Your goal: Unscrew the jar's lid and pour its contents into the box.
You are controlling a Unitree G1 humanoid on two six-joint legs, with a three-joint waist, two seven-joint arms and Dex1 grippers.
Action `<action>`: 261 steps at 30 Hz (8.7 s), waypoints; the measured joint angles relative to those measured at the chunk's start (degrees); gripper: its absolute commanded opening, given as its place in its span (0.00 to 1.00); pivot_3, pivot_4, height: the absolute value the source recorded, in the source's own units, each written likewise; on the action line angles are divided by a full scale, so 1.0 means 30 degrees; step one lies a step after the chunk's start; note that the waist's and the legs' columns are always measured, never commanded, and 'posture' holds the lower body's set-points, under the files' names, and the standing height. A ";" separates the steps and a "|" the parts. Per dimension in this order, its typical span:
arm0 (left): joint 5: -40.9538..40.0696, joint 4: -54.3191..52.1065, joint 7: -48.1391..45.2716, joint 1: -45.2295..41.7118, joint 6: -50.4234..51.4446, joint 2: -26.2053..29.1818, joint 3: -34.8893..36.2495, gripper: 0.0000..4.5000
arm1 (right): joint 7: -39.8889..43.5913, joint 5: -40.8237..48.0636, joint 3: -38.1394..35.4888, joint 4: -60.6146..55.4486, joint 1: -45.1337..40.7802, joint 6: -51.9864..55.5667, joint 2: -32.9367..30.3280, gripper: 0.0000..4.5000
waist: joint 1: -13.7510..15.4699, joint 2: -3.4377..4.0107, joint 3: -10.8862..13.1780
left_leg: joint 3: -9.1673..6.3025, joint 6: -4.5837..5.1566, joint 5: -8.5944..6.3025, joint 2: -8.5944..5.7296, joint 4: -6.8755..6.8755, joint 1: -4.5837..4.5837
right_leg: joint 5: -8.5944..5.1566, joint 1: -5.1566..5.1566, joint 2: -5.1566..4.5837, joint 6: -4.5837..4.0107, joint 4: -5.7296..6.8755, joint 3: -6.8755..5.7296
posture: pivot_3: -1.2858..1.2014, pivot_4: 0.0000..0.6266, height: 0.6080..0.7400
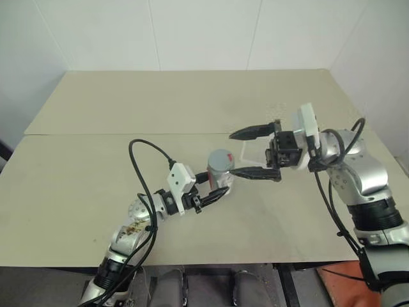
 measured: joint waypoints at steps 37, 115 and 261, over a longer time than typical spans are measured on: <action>0.0384 0.0362 0.0027 -0.0032 -0.0318 -0.0221 -0.0040 0.54 | -0.1441 -0.3286 -0.0367 -0.1267 0.1115 0.1547 0.2177 0.99 | 0.0042 -0.0001 0.0001 | 0.0000 0.0007 -0.0002 -0.0014 0.0005 -0.0011 | 0.0000 0.0007 0.0006 0.0002 -0.0015 -0.0001 | 0.52 0.24 1.00; 0.0385 0.1025 -0.0408 0.0081 -0.1200 -0.0260 -0.0106 0.54 | -0.1479 -0.2997 -0.1926 -0.2504 0.2395 0.1650 0.1675 0.99 | 0.0028 -0.0002 0.0001 | -0.0001 0.0006 -0.0001 -0.0010 0.0006 0.0003 | 0.0000 0.0012 0.0015 0.0002 -0.0008 0.0007 | 0.52 0.24 1.00; 0.0640 0.1309 -0.0567 0.0124 -0.1569 -0.0031 -0.0288 0.54 | -0.3053 -0.4308 -0.0578 -0.3257 0.2473 0.1300 0.3404 0.99 | 0.0025 -0.0002 0.0001 | -0.0002 0.0004 0.0000 -0.0006 0.0015 0.0005 | 0.0000 0.0013 0.0021 0.0003 -0.0003 0.0008 | 0.52 0.24 1.00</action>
